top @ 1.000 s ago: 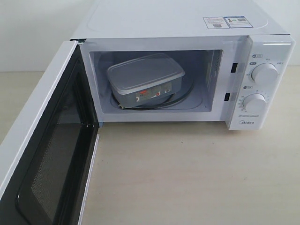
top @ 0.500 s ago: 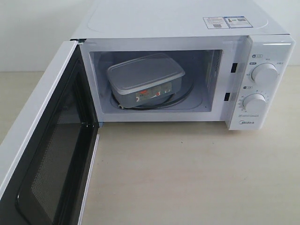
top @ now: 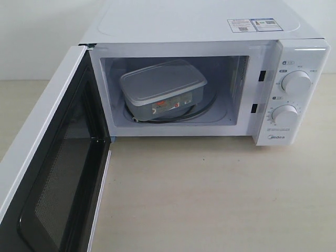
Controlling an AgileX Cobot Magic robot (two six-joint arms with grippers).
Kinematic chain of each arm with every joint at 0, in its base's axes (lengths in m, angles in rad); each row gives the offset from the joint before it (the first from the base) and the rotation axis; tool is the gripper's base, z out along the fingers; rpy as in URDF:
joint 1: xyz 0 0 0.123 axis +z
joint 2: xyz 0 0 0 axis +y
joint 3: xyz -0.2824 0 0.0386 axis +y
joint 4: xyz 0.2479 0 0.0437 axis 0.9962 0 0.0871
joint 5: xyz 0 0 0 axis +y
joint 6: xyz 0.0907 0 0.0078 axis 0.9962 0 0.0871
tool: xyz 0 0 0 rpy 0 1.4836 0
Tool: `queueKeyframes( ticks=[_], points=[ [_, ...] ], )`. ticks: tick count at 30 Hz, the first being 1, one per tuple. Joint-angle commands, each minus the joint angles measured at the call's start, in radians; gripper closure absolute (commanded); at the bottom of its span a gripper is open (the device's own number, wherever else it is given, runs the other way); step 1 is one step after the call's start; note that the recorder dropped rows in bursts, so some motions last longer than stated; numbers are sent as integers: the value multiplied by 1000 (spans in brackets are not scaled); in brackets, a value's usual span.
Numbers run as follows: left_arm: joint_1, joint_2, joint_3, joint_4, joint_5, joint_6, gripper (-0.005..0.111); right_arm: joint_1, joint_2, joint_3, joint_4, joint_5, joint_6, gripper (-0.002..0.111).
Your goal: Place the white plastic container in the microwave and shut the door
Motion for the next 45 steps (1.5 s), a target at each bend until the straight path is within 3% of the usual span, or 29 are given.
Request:
queueKeyframes(
  ticks=[1,20,29,38,45],
  points=[
    [-5,64,2,-1,5,15,102,-5,-5,-1,-5,-6,-6,108],
    [-5,658,-29,-71,187,15,102,-5,-5,-1,-5,-6,-6,108],
    [-5,724,-29,-297,242,195,102,-5,-5,-1,-5,-6,-6,108],
    [-8,724,-29,-384,282,252,102,-5,-5,-1,-5,-6,-6,108],
    [-73,726,-29,-393,213,247,102,-5,-5,-1,-5,-6,-6,108]
  ],
)
